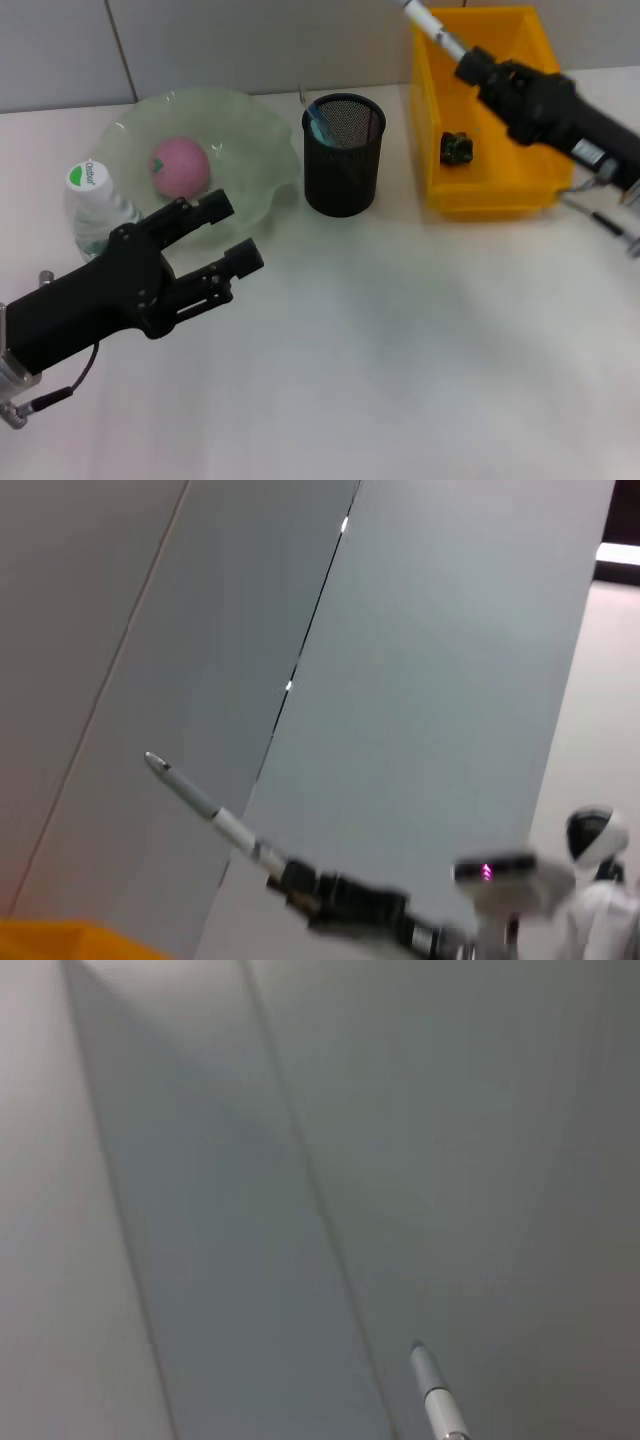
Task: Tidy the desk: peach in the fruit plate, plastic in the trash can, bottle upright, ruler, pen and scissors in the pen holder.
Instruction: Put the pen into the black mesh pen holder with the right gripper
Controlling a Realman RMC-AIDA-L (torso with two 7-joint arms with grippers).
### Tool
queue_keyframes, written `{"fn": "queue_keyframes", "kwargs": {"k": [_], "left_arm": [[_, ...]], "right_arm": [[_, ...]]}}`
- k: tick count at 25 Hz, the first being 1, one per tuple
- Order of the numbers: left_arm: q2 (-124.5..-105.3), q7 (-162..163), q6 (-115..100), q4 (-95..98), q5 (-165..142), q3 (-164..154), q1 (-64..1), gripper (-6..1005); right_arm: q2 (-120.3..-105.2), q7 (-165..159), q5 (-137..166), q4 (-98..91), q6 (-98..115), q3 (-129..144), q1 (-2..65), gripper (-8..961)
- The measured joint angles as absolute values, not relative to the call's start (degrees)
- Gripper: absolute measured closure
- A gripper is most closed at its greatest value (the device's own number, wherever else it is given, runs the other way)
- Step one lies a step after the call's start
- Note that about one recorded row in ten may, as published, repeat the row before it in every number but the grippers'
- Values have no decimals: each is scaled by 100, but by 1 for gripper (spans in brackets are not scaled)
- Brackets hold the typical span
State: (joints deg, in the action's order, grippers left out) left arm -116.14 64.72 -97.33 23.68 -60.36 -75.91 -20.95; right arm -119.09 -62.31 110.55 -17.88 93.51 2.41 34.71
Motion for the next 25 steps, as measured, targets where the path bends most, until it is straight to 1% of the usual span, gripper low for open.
{"fn": "queue_keyframes", "kwargs": {"k": [1, 2, 5, 6, 7, 9, 10, 11, 12, 15, 16, 17, 20, 21, 22, 24, 25], "left_arm": [[-11586, 6458, -9590, 2427, -6150, -7590, -2089, 210], [-11586, 6458, -9590, 2427, -6150, -7590, -2089, 211], [-11565, 6441, -9380, 2541, -6367, -7578, -2083, 212], [-11559, 6425, -9297, 2615, -6534, -7559, -2082, 212], [-11555, 6418, -9264, 2647, -6617, -7544, -2082, 212], [-11554, 6409, -9238, 2665, -6706, -7509, -2090, 212], [-11559, 6398, -9181, 2688, -6930, -7383, -2114, 212], [-11584, 6389, -9160, 2688, -7057, -7261, -2131, 212], [-11592, 6377, -9155, 2688, -7097, -7226, -2135, 212], [-11621, 6320, -9138, 2689, -7194, -7154, -2138, 212], [-11624, 6312, -9131, 2690, -7206, -7149, -2138, 212], [-11624, 6309, -9120, 2690, -7212, -7149, -2139, 212], [-11626, 6303, -9068, 2690, -7244, -7146, -2141, 212], [-11626, 6302, -9053, 2690, -7248, -7145, -2141, 212], [-11628, 6300, -9037, 2690, -7249, -7145, -2139, 212], [-11628, 6284, -9023, 2690, -7250, -7145, -2136, 212], [-11629, 6272, -9015, 2690, -7251, -7145, -2133, 212]], "right_arm": [[-11908, -7161, 11057, -2570, 9324, 507, 3534, 813], [-11908, -7161, 11057, -2570, 9324, 507, 3534, 812], [-11902, -8470, 11067, -3665, 9301, 1083, 3573, 812], [-11877, -9360, 11122, -4457, 9255, 1661, 3569, 812], [-11877, -9360, 11122, -4457, 9255, 1661, 3569, 812], [-11827, -10166, 11205, -5141, 9212, 2229, 3541, 811], [-11783, -10568, 11270, -5483, 9203, 2538, 3526, 811], [-11666, -11313, 11468, -6042, 9222, 3038, 3524, 811], [-11666, -11313, 11468, -6042, 9222, 3038, 3524, 811], [-11462, -12413, 11931, -6709, 9276, 3582, 3644, 810], [-11330, -13002, 12316, -7001, 9386, 3742, 3815, 810], [-11330, -13002, 12316, -7001, 9386, 3742, 3815, 810], [-11133, -13617, 12929, -7169, 9731, 3759, 4216, 810], [-11021, -13873, 13312, -7171, 9969, 3746, 4507, 810], [-11021, -13873, 13312, -7171, 9969, 3746, 4507, 809], [-10940, -14029, 13670, -7116, 10139, 3772, 4787, 809], [-10925, -14062, 13804, -7081, 10184, 3787, 4900, 809]]}}
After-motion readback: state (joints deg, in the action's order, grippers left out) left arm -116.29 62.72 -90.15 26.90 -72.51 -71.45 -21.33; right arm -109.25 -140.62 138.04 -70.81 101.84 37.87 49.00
